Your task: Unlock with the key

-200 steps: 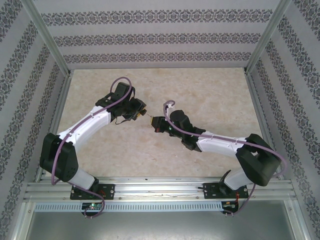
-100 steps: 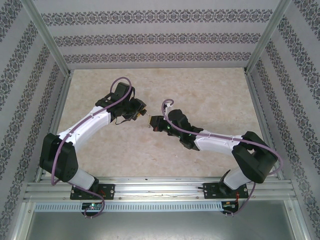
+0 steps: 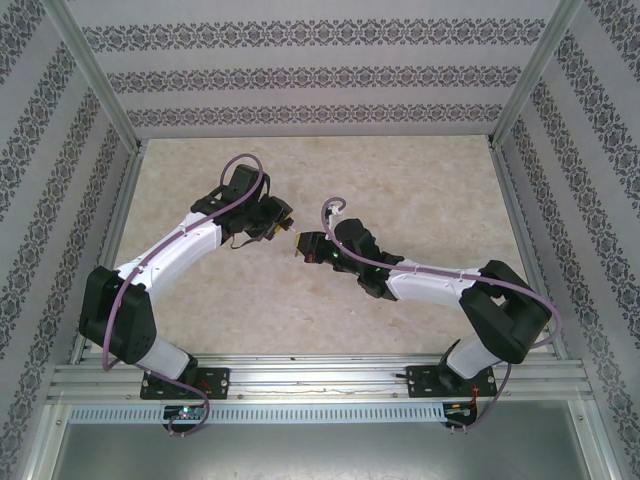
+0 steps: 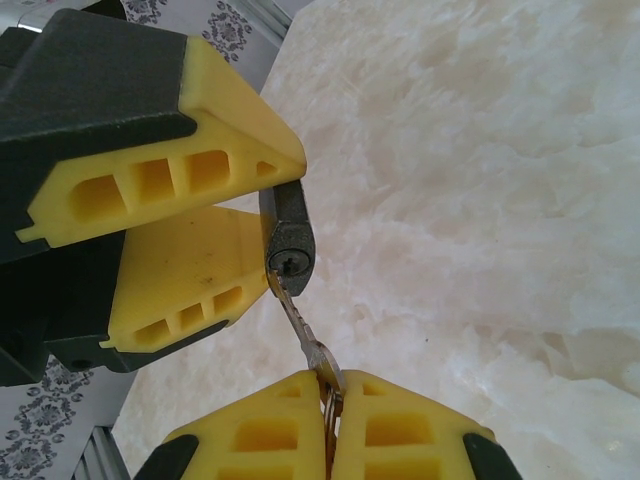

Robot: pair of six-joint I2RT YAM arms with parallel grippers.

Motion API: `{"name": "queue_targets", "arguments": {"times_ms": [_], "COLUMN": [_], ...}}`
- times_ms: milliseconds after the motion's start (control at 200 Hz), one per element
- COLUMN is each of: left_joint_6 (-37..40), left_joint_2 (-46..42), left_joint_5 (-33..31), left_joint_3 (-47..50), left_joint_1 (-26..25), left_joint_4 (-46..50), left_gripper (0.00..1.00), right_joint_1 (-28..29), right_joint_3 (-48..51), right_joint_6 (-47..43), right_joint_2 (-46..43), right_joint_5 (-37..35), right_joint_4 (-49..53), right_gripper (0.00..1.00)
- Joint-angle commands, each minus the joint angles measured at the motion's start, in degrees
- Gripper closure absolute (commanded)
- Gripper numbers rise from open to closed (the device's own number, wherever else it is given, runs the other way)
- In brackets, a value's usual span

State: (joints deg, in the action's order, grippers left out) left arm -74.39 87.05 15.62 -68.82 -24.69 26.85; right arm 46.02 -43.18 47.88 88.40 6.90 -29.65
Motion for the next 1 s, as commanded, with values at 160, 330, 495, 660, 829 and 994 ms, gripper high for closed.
{"name": "queue_targets", "arguments": {"times_ms": [160, 330, 495, 660, 829, 994], "left_joint_6": [-1.1, -1.1, -1.3, -1.4, -1.5, -1.5], "left_joint_2": [-1.9, -2.1, -2.4, -2.7, -2.5, -2.7], "left_joint_5": [-0.5, -0.5, -0.8, -1.1, -0.9, -0.9], "left_joint_3": [0.6, 0.7, 0.9, 1.1, 1.1, 1.2], "left_joint_1": [-0.1, -0.1, -0.1, -0.1, -0.1, -0.1], "left_joint_4": [-2.7, -2.8, -3.1, -3.2, -3.3, -3.4], "left_gripper": [0.62, 0.62, 0.63, 0.63, 0.63, 0.63], "right_joint_1": [0.6, 0.6, 0.4, 0.4, 0.3, 0.0], "right_joint_3": [-1.3, -1.0, -0.8, -0.4, 0.0, -0.3], "right_joint_6": [0.5, 0.7, 1.2, 1.6, 1.6, 1.9], "right_joint_2": [0.8, 0.6, 0.7, 0.6, 0.3, 0.7], "right_joint_5": [0.0, -0.5, -0.5, -0.2, -0.6, -0.5], "right_joint_4": [-1.8, -2.0, -2.3, -2.6, -2.8, -2.8], "right_gripper": [1.00, 1.00, 1.00, 1.00, 1.00, 1.00]}}
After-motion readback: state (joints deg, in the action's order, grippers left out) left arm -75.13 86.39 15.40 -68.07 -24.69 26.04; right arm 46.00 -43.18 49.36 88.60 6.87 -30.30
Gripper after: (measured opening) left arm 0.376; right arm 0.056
